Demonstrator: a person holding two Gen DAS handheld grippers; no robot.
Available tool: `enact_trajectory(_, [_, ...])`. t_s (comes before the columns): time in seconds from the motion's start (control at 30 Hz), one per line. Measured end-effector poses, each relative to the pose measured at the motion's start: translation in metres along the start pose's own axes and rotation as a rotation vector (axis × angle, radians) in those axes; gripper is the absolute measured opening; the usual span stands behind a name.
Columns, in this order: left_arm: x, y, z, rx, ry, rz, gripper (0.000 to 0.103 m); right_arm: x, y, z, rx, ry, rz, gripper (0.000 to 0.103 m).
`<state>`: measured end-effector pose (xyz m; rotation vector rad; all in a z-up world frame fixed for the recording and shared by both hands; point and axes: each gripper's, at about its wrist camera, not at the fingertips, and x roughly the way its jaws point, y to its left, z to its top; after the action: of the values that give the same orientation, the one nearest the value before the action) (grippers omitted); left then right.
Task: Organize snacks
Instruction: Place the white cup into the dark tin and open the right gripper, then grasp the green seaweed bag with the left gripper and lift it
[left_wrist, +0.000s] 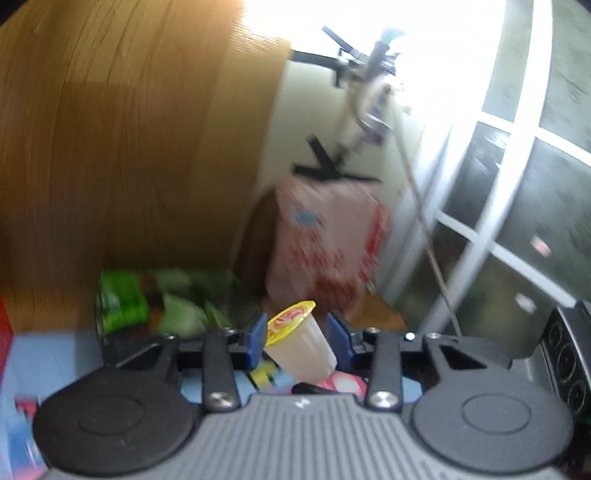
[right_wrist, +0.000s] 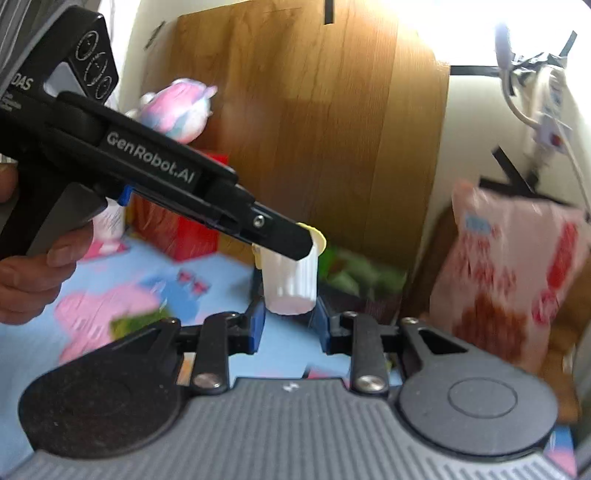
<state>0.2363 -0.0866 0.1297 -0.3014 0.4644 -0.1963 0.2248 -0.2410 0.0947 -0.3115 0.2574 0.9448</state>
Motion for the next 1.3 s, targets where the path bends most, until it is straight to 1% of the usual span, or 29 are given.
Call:
enact_trajectory(0.07, [0.024, 0.017, 0.02, -0.037, 0.0, 0.003, 0.035, 0.029, -0.016, 0.014, -0.017, 0.013, -0.025, 0.032])
enact_trajectory(0.13, [0.054, 0.034, 0.03, -0.072, 0.014, 0.008, 0.035, 0.059, -0.032, 0.017, -0.011, 0.04, -0.046, 0.032])
enact_trajectory(0.23, [0.101, 0.059, 0.027, -0.131, 0.06, 0.026, 0.035, 0.1, -0.05, 0.003, 0.005, 0.097, -0.078, 0.032])
enact_trajectory(0.3, [0.126, 0.07, 0.022, -0.141, 0.09, 0.04, 0.035, 0.124, -0.061, -0.012, 0.015, 0.143, -0.107, 0.032])
enact_trajectory(0.33, [0.136, 0.075, 0.018, -0.144, 0.106, 0.048, 0.037, 0.132, -0.064, -0.019, 0.009, 0.14, -0.134, 0.033])
enact_trajectory(0.37, [0.144, 0.078, 0.014, -0.145, 0.117, 0.068, 0.039, 0.136, -0.066, -0.024, 0.001, 0.123, -0.173, 0.035])
enact_trajectory(0.4, [0.148, 0.08, 0.011, -0.145, 0.125, 0.079, 0.04, 0.139, -0.069, -0.027, 0.002, 0.127, -0.198, 0.037])
enact_trajectory(0.43, [0.148, 0.08, 0.009, -0.143, 0.124, 0.078, 0.04, 0.138, -0.072, -0.029, 0.019, 0.118, -0.22, 0.046])
enact_trajectory(0.47, [0.142, 0.083, 0.007, -0.143, 0.114, 0.075, 0.04, 0.134, -0.074, -0.031, 0.04, 0.101, -0.225, 0.05])
enact_trajectory(0.53, [0.117, 0.088, 0.006, -0.157, 0.075, 0.052, 0.04, 0.117, -0.074, -0.035, 0.066, 0.06, -0.213, 0.05])
enact_trajectory(0.57, [0.096, 0.092, 0.004, -0.167, 0.048, 0.028, 0.04, 0.105, -0.07, -0.036, 0.068, 0.04, -0.211, 0.05])
enact_trajectory(0.6, [0.076, 0.097, 0.002, -0.171, 0.026, 0.018, 0.041, 0.092, -0.063, -0.037, 0.066, 0.02, -0.209, 0.05])
enact_trajectory(0.63, [0.051, 0.1, 0.0, -0.172, 0.003, 0.018, 0.044, 0.078, -0.056, -0.039, 0.068, -0.002, -0.201, 0.052])
enact_trajectory(0.67, [0.025, 0.105, -0.005, -0.173, -0.021, 0.028, 0.046, 0.063, -0.049, -0.043, 0.079, -0.021, -0.182, 0.061])
enact_trajectory(0.7, [0.005, 0.109, -0.008, -0.175, -0.036, 0.043, 0.049, 0.051, -0.042, -0.047, 0.1, -0.03, -0.16, 0.067])
enact_trajectory(0.73, [-0.019, 0.115, -0.017, -0.181, -0.046, 0.07, 0.051, 0.042, -0.036, -0.051, 0.126, -0.034, -0.133, 0.08])
enact_trajectory(0.77, [-0.039, 0.121, -0.026, -0.188, -0.048, 0.104, 0.051, 0.035, -0.027, -0.055, 0.155, -0.033, -0.09, 0.089])
enact_trajectory(0.83, [-0.074, 0.132, -0.052, -0.218, -0.04, 0.169, 0.051, 0.031, -0.005, -0.061, 0.183, -0.003, 0.016, 0.094])
enact_trajectory(0.9, [-0.1, 0.141, -0.081, -0.261, -0.016, 0.233, 0.05, 0.031, 0.021, -0.067, 0.187, 0.033, 0.108, 0.094])
enact_trajectory(0.97, [-0.118, 0.147, -0.111, -0.32, -0.016, 0.249, 0.05, 0.038, 0.049, -0.065, 0.181, 0.072, 0.213, 0.094])
enact_trajectory(1.0, [-0.128, 0.15, -0.128, -0.37, -0.028, 0.234, 0.05, 0.046, 0.061, -0.062, 0.17, 0.094, 0.266, 0.094])
enact_trajectory(1.07, [-0.139, 0.155, -0.156, -0.469, -0.051, 0.189, 0.05, 0.065, 0.081, -0.056, 0.167, 0.151, 0.336, 0.094])
enact_trajectory(1.1, [-0.141, 0.157, -0.165, -0.509, -0.055, 0.175, 0.05, 0.077, 0.09, -0.052, 0.17, 0.186, 0.345, 0.094])
enact_trajectory(1.13, [-0.142, 0.159, -0.176, -0.548, -0.056, 0.162, 0.047, 0.088, 0.096, -0.049, 0.178, 0.224, 0.339, 0.094])
enact_trajectory(1.17, [-0.14, 0.161, -0.182, -0.579, -0.052, 0.149, 0.047, 0.1, 0.1, -0.046, 0.196, 0.264, 0.331, 0.093])
enact_trajectory(1.2, [-0.14, 0.162, -0.188, -0.6, -0.046, 0.13, 0.043, 0.113, 0.1, -0.044, 0.225, 0.304, 0.336, 0.088])
enact_trajectory(1.23, [-0.138, 0.161, -0.191, -0.608, -0.038, 0.112, 0.036, 0.126, 0.097, -0.042, 0.257, 0.338, 0.342, 0.073])
enact_trajectory(1.27, [-0.137, 0.159, -0.191, -0.602, -0.03, 0.101, 0.033, 0.138, 0.091, -0.043, 0.301, 0.376, 0.345, 0.057])
enact_trajectory(1.3, [-0.133, 0.155, -0.191, -0.588, -0.015, 0.097, 0.026, 0.144, 0.087, -0.046, 0.371, 0.419, 0.355, 0.05])
